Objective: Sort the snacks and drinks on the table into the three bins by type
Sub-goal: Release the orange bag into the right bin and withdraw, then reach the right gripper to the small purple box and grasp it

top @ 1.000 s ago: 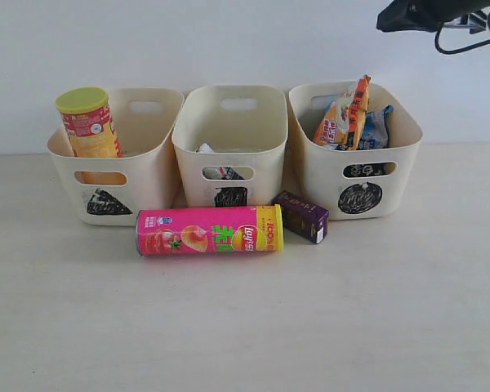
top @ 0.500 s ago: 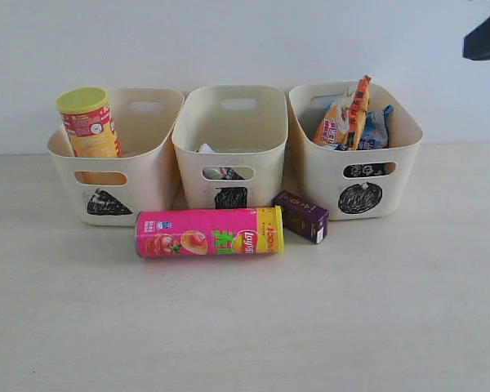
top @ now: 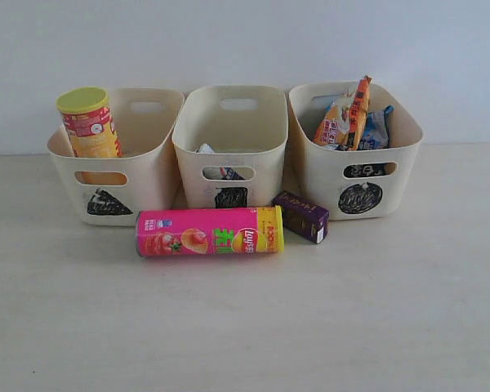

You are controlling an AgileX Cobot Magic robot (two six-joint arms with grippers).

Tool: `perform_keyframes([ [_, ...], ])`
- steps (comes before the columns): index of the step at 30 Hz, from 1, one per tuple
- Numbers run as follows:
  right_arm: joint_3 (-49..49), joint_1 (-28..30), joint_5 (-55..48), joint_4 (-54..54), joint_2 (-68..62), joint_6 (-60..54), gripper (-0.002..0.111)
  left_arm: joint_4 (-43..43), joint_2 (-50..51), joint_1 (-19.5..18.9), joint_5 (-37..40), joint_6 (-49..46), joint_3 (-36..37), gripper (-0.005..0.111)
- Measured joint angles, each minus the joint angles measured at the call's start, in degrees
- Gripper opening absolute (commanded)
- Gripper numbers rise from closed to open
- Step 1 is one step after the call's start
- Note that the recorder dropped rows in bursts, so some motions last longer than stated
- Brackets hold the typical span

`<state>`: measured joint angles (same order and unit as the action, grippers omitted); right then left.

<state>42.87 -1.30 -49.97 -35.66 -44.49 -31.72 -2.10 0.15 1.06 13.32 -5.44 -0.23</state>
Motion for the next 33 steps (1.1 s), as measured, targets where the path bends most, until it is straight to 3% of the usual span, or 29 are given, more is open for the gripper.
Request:
perform_keyframes([
  [3, 0.0, -2.8, 0.5, 0.0, -4.1, -5.6, 0.001, 0.0, 0.0, 0.0, 0.0, 0.0, 0.0, 0.004],
  [5, 0.0, -5.0, 1.8, 0.3, -8.4, -7.9, 0.007, 0.0, 0.0, 0.0, 0.0, 0.0, 0.0, 0.004],
  [10, -0.1, -11.6, 11.3, 0.8, -20.3, -12.7, 0.05, 0.0, 0.0, 0.0, 0.0, 0.0, 0.0, 0.004],
  [13, -0.1, -15.2, 18.7, 0.8, -27.5, -17.2, 0.063, 0.0, 0.0, 0.0, 0.0, 0.0, 0.0, 0.004],
  [20, 1.7, -18.3, 37.7, 0.8, -42.7, -20.8, 0.063, 0.0, 0.0, 0.0, 0.0, 0.0, 0.0, 0.004],
  [33, 19.5, -18.6, 38.0, 0.6, -64.3, -20.9, 0.063, 0.0, 0.0, 0.0, 0.0, 0.0, 0.0, 0.004],
])
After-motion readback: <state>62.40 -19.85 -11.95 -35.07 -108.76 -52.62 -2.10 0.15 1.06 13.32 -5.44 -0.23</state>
